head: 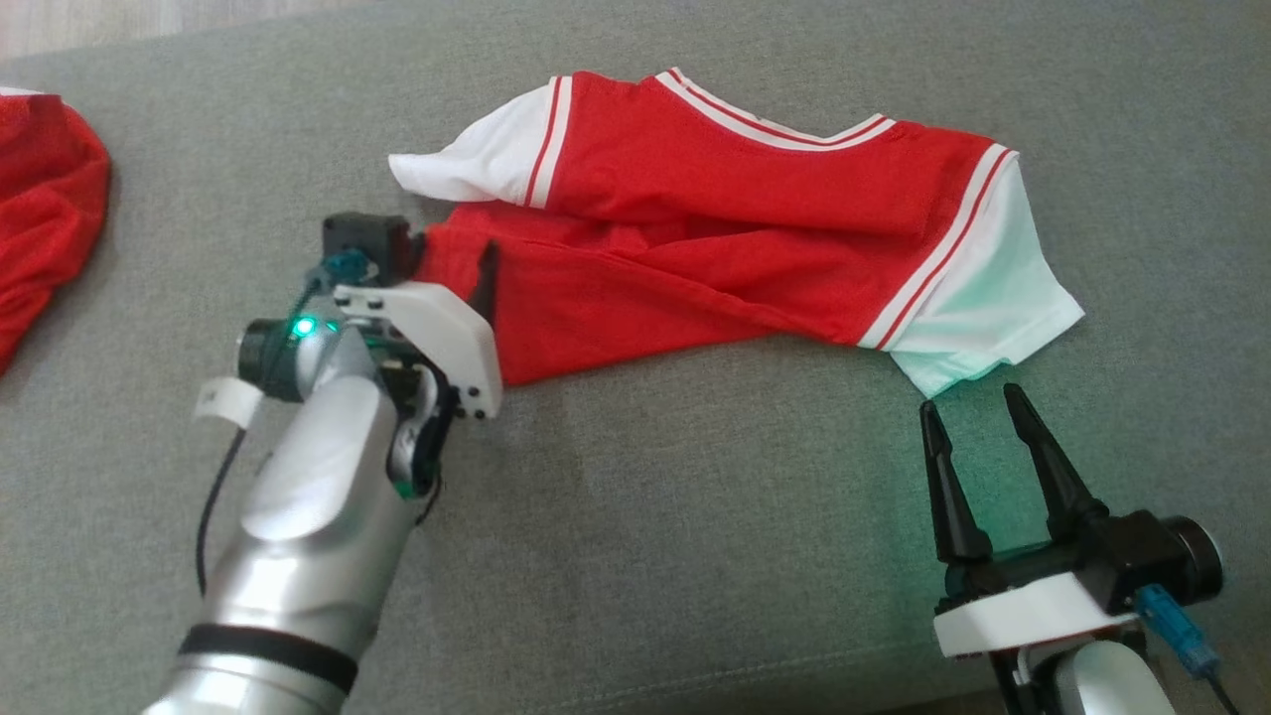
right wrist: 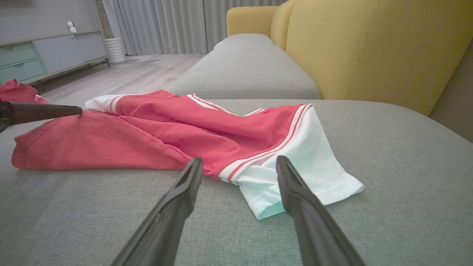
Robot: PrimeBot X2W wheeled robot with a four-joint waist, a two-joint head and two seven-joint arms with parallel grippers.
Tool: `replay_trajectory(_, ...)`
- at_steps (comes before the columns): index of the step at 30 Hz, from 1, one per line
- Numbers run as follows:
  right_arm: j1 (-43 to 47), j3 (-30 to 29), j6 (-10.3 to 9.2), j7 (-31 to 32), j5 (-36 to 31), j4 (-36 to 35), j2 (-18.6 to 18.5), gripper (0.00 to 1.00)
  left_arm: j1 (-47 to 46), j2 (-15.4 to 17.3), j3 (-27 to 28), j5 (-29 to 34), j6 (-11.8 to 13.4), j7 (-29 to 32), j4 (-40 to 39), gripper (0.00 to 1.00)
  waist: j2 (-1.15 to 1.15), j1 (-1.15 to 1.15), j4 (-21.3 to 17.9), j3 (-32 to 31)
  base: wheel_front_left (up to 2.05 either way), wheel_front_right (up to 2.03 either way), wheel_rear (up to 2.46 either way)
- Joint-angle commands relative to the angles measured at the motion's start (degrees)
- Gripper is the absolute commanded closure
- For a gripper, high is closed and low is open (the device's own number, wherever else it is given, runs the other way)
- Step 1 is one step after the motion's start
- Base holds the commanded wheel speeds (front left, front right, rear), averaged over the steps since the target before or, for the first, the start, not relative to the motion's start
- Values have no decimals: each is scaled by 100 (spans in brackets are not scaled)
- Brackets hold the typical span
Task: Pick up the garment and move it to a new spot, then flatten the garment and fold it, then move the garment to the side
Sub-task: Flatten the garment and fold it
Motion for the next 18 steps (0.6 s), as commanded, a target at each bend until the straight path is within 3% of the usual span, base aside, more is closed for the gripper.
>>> replay_trajectory(1,-182,118,43,-61,29,-147,-47,0,-296,183,218,-12,-15,-5,-92,0,0,0,-9,0,0,0,0)
replay_trajectory(6,-154,103,43,-61,14,-127,-47,0,-467,203,269,-98,-34,-22,231,0,0,0,-3,-31,0,0,0)
replay_trajectory(16,-115,123,43,-61,-40,-104,-47,0,-550,91,158,-391,-401,12,584,0,0,0,6,-79,0,0,0)
replay_trajectory(17,-114,124,43,-61,-40,-99,-47,0,-561,81,135,-403,-422,-12,604,11,0,0,4,-81,0,0,0)
replay_trajectory(18,-114,125,43,-61,-38,-93,-47,0,-572,74,112,-407,-435,-35,626,30,0,0,2,-84,0,0,0)
